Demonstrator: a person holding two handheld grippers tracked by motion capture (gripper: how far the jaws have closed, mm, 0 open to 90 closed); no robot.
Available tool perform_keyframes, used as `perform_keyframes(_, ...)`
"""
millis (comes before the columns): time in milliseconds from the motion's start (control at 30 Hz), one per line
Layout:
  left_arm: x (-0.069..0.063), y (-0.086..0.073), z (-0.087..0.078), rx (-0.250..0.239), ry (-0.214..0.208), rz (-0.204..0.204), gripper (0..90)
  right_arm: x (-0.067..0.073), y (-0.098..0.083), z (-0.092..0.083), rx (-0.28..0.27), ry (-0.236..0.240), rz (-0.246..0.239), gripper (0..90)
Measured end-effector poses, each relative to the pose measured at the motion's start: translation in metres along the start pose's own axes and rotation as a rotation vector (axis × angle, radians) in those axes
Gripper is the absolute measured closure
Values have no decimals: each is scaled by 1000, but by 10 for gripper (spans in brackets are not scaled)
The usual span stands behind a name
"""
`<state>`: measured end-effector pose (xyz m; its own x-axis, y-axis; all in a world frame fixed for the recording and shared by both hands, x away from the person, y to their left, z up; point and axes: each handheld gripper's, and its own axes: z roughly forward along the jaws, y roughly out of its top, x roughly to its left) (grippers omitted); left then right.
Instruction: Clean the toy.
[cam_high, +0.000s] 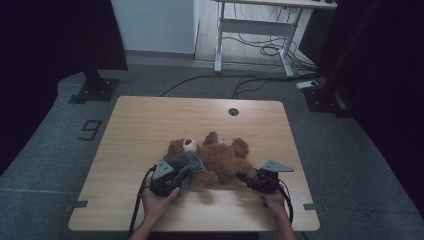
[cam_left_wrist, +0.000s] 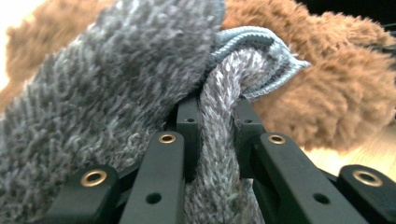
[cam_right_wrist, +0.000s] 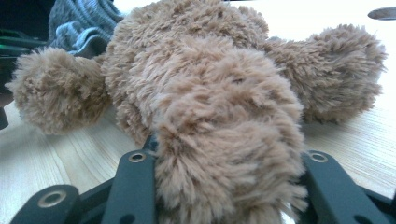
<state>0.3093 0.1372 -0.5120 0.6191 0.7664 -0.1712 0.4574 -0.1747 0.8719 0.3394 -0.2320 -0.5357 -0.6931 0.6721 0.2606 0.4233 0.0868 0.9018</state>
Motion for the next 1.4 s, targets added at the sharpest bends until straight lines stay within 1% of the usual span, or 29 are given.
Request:
perform_keyframes(100, 3, -2, -3, 8, 7, -6, 771, 0, 0, 0, 1, 0, -1, 575)
perform_keyframes(167, 9, -5, -8, 21, 20, -18, 770, 0, 0, 0, 2, 0, 0, 575)
perform_keyframes(200, 15, -9, -13, 39, 34, -25, 768, 0, 0, 0, 3, 0, -1, 575)
perform_keyframes(233, 15, -9, -13, 39, 34, -25, 766, -1, 0, 0, 1, 1, 1, 574)
perform_keyframes(267, 23, -14, -20, 36, 51, -47, 764, -1, 0, 0, 5, 3, 1, 573)
perform_keyframes(300, 23, -14, -20, 36, 51, -47, 764, -1, -1, 0, 4, 5, 6, 572)
perform_keyframes(367, 33, -20, -24, 40, 64, -88, 765, -1, -1, 1, 4, 5, 10, 572)
perform_keyframes(400, 41, -24, -27, 49, 78, -108, 765, -1, -1, 1, 5, 6, 9, 572)
perform_keyframes(433, 44, -25, -29, 48, 88, -113, 766, -1, -1, 1, 6, 6, 7, 571)
perform_keyframes(500, 52, -27, -31, 49, 95, -136, 767, -1, -1, 1, 7, 6, 7, 571)
perform_keyframes(567, 58, -28, -34, 47, 108, -147, 770, -1, -1, 1, 7, 4, 6, 572)
perform_keyframes(633, 62, -26, -39, 34, 116, -156, 772, -2, -1, 1, 6, 4, 4, 572)
perform_keyframes(667, 62, -22, -44, 14, 116, -156, 773, -2, -1, 1, 8, 4, 4, 572)
perform_keyframes(700, 62, -22, -44, 14, 116, -156, 774, -2, -1, 1, 8, 4, 4, 572)
perform_keyframes(767, 60, -13, -49, -8, 119, -142, 774, -2, -1, 0, 7, 4, 2, 572)
perform_keyframes(800, 58, -1, -53, -24, 119, -122, 774, -2, -1, 0, 5, 2, 3, 572)
perform_keyframes(833, 58, -1, -53, -24, 119, -122, 775, -2, -1, 0, 5, 2, 3, 572)
perform_keyframes(967, 54, 26, -56, -68, 101, -99, 776, -2, -1, 0, 5, 0, 3, 573)
perform_keyframes(1033, 51, 40, -54, -74, 98, -76, 776, -3, -1, 0, 4, -1, 1, 572)
perform_keyframes(1167, 44, 67, -42, -80, 88, -27, 776, -2, -1, 1, 2, 2, -6, 573)
perform_keyframes(1267, 40, 81, -31, -71, 86, 7, 775, -2, -1, 0, 3, 2, -9, 573)
perform_keyframes(1300, 39, 86, -26, -65, 85, 14, 775, -2, -1, 0, 2, 2, -9, 573)
perform_keyframes(1367, 38, 94, -17, -57, 72, 15, 775, -2, -1, 0, 6, 3, -13, 573)
perform_keyframes(1400, 37, 101, -7, -40, 67, 26, 775, -2, -1, 0, 5, 3, -14, 573)
